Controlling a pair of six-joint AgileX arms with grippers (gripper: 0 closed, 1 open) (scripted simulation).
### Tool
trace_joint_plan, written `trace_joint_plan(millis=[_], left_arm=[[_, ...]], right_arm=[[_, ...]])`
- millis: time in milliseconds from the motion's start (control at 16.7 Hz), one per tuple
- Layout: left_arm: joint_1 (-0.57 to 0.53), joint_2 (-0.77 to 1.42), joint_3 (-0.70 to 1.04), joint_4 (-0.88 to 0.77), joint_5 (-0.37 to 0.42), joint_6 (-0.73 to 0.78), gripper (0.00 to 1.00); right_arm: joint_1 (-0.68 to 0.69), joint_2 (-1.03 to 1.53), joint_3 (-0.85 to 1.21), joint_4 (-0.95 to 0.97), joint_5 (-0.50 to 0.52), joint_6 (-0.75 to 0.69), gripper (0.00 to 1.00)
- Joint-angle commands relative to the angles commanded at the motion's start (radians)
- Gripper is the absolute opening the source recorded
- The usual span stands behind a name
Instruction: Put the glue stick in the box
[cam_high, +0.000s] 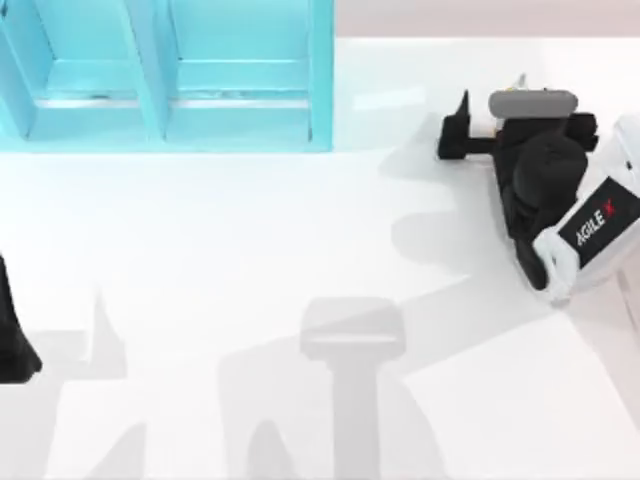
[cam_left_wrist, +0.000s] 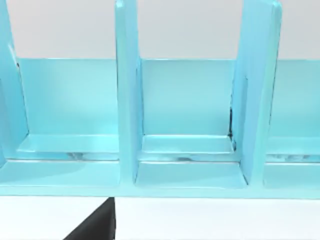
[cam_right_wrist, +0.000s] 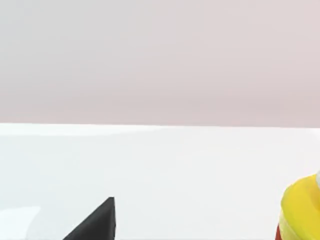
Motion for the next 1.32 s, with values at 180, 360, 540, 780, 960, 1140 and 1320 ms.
trace_joint_plan(millis=[180, 360, 540, 780, 960, 1140, 1320], left_arm=[[0.0, 0.0, 0.0, 0.0, 0.0, 0.0, 1.0], [0.0, 0.0, 0.0, 0.0, 0.0, 0.0, 1.0], [0.0, 0.0, 0.0, 0.0, 0.0, 0.0, 1.0], [0.0, 0.0, 0.0, 0.0, 0.0, 0.0, 1.0], [0.0, 0.0, 0.0, 0.0, 0.0, 0.0, 1.0], [0.0, 0.0, 0.0, 0.0, 0.0, 0.0, 1.0], [0.0, 0.0, 0.0, 0.0, 0.0, 0.0, 1.0]], right_arm=[[0.0, 0.0, 0.0, 0.0, 0.0, 0.0, 1.0], [0.0, 0.0, 0.0, 0.0, 0.0, 0.0, 0.77], [0.0, 0.0, 0.0, 0.0, 0.0, 0.0, 0.55], [0.0, 0.0, 0.0, 0.0, 0.0, 0.0, 0.25], [0.0, 0.0, 0.0, 0.0, 0.0, 0.0, 0.02], [0.0, 0.0, 0.0, 0.0, 0.0, 0.0, 0.0], [0.0, 0.0, 0.0, 0.0, 0.0, 0.0, 0.0]])
